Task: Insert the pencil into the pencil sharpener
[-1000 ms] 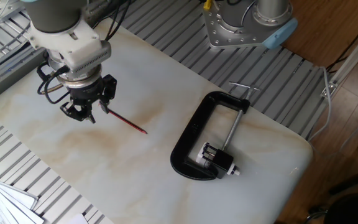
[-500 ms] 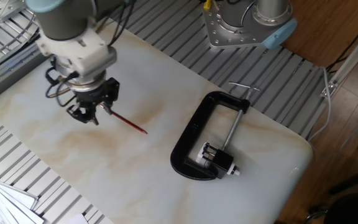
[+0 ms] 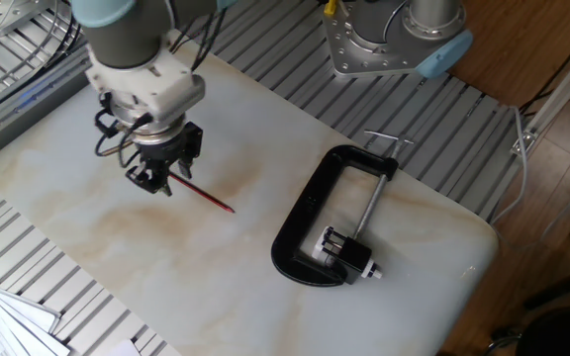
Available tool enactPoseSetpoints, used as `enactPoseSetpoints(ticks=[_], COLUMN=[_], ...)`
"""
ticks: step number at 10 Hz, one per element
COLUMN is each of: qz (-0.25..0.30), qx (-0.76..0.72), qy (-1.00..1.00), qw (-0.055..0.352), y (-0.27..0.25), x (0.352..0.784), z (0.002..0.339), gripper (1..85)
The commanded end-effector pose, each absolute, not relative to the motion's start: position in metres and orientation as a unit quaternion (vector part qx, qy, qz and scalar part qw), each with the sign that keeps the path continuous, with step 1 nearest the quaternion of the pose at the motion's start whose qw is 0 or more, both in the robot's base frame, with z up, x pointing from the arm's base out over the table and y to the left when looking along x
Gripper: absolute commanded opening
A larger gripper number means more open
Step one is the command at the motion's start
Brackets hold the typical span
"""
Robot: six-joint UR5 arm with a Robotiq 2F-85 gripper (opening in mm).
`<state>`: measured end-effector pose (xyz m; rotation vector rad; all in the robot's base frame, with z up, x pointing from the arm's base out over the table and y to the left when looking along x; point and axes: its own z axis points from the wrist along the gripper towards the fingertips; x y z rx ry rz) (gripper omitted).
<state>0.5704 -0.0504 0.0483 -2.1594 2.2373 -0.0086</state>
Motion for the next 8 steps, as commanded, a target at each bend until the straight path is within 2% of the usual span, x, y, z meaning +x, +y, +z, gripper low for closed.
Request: enactPoseSetpoints(ticks=[1,2,4,8], qz=[-0.003,-0.01,0.016,-0.013], qx=[-0.694,-0.697,-0.71,-0.73], qy=[0.719,0.716,0.704,0.683], qw=[0.026,0.031,0.013,0.024], y=[-0.053,-0.053,-0.05,-0.062], x=[0.546,0.551,0.534,0.557], z=[0.042,0.042,0.042,0.017], gripper=[46.0,45.7,41.0,42.0])
